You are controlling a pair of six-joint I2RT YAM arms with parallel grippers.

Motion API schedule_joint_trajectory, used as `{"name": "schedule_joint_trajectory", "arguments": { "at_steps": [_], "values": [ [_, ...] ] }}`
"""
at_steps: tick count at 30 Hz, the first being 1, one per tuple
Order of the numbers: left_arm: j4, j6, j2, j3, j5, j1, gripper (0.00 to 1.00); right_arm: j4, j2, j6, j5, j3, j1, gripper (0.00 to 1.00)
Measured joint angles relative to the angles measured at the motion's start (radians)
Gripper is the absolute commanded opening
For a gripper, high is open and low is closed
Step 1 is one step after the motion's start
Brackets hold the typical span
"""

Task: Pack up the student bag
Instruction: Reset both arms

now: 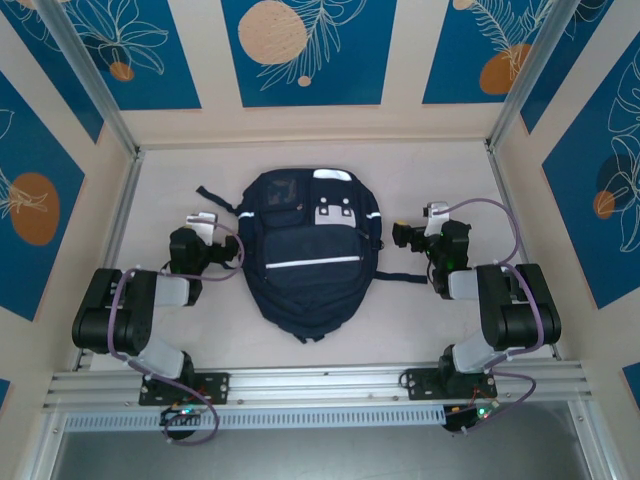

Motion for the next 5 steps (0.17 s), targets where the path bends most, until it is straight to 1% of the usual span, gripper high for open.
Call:
{"name": "schedule_joint_trajectory", "arguments": {
  "at_steps": [5],
  "values": [
    [0.0, 0.0, 0.0, 0.0, 0.001, 0.0, 1.0, 0.0, 0.0, 0.0, 0.0, 0.0, 0.0, 0.99]
  ]
}}
